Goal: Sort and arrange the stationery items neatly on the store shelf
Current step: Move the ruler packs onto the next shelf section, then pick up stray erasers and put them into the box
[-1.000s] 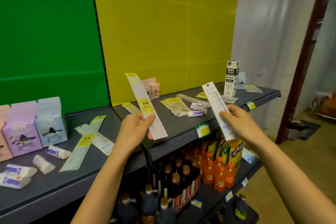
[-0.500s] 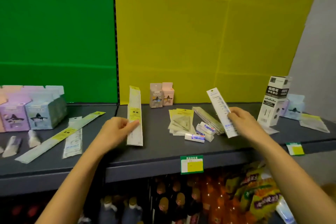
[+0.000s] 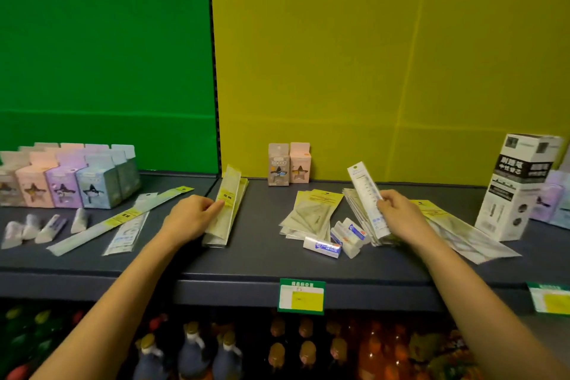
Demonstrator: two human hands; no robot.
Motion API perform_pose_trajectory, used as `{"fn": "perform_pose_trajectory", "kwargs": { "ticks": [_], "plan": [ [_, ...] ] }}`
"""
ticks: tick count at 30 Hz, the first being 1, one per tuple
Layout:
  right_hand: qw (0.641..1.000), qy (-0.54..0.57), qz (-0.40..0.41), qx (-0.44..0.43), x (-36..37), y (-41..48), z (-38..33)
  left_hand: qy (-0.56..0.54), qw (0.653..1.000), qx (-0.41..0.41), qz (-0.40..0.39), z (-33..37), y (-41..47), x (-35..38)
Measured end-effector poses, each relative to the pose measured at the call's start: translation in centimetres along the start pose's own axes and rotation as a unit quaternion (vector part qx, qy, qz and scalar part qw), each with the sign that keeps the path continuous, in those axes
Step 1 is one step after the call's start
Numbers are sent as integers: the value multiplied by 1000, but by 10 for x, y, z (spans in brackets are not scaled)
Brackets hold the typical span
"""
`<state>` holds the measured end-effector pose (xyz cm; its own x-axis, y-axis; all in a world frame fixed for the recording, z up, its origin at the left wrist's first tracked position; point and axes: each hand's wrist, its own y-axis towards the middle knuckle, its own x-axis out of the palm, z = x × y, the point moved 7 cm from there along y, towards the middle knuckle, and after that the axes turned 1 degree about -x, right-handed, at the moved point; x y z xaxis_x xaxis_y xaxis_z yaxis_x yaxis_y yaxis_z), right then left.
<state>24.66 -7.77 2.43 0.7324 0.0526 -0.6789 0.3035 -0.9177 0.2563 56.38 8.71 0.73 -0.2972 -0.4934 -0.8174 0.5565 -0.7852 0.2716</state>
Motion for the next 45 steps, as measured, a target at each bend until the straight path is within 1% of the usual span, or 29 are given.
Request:
{"fn": "perform_pose_trajectory", "kwargs": {
  "ticks": [6,11,14,16,18,20,21,23,25,26,29,31,33,36,40,43,45],
  "plan": [
    [999,-44,-12,-5,6,10,10,43,999,-12,-10,-3,8,4],
    [993,-120,-7,-11,10,17,15,90,996,-16,6,-3,8,5],
    [985,-174,6,-10,10,18,20,139,990,-11,23,1,5,1],
    [976,-215,6,-6,10,17,21,179,982,6,55,11,1,-5],
    [972,-236,18,-16,6,14,17,206,972,43,100,31,-7,-12],
    [976,-206,40,-66,0,9,3,171,969,124,126,60,-17,-16],
    [978,-182,32,-95,0,5,-5,130,968,179,123,76,-25,-15],
    [979,-159,-29,-125,7,-4,-18,58,955,283,69,108,-42,-8],
    [969,-190,-85,-133,15,-13,-26,33,933,359,-2,132,-56,9],
    [961,-216,-99,-138,18,-16,-29,33,924,380,-28,141,-61,19],
    [938,-290,-121,-145,25,-21,-32,74,907,408,-68,155,-67,48],
    [929,-317,-125,-143,27,-20,-33,107,898,417,-89,158,-66,63],
    [925,-330,-129,-138,27,-19,-35,129,893,421,-93,158,-64,69],
    [922,-328,-166,-119,30,-15,-35,164,880,440,-76,160,-64,72],
    [916,-319,-227,-91,36,-12,-34,181,858,480,-23,162,-71,69],
    [913,-295,-271,-72,39,-12,-34,181,859,477,-34,161,-78,67],
    [906,-299,-290,-71,41,-14,-35,162,874,455,-52,162,-80,64]
  ]
}}
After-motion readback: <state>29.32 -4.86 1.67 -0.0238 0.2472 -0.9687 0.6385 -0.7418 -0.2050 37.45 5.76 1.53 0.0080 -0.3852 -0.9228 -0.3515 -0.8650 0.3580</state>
